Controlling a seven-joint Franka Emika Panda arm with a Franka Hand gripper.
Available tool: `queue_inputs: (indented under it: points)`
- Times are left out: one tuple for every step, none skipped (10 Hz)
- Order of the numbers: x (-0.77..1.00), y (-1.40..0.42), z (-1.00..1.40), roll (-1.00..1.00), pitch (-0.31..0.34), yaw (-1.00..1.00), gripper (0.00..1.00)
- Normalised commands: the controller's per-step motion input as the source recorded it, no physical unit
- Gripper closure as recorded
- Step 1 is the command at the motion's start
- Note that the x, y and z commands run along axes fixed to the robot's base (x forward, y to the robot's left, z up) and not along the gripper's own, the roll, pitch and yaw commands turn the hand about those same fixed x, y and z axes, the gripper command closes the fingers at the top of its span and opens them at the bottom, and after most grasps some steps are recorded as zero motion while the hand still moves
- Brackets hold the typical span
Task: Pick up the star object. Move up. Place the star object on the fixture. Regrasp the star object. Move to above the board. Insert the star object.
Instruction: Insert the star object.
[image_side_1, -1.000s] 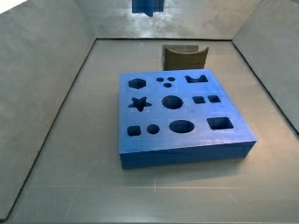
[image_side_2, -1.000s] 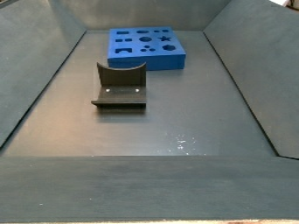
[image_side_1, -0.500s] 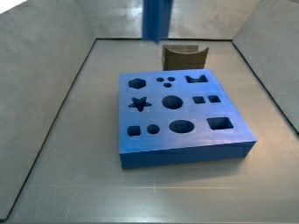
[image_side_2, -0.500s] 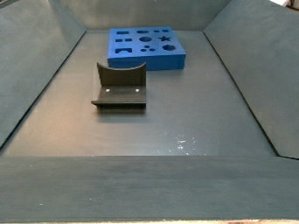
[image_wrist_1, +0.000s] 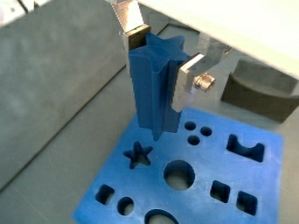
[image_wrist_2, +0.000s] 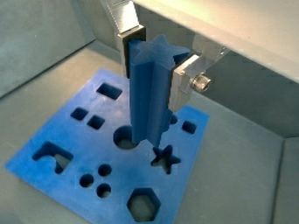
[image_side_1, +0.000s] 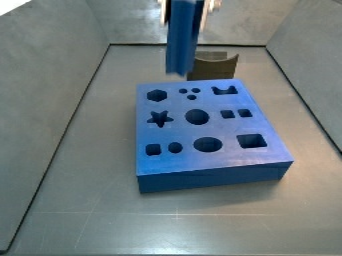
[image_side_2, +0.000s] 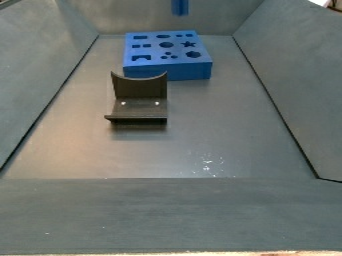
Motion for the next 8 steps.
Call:
queue_inputs:
  points:
    - [0.0,0.0,-0.02,0.0,0.0,0.0,1.0]
    - [0.0,-0.02,-0.65,0.0,0.0,0.01,1.0]
    - [-0.18,-0.11,-1.0,0.0,0.0,0.0,1.0]
    - [-0.22,-0.08,-1.0,0.0,-0.097,-0.49,1.0]
    - [0.0,0.0,-0.39,0.0,0.0,-0.27,1.0]
    - [0.0,0.0,-0.03,0.0,0.0,0.0,1.0]
    - [-0.09,-0.1,-0.69,-0.08,-0.077,-0.38,1.0]
    - [-0.17,-0.08,-0.53,-0.14,-0.134,-0.46,1.0]
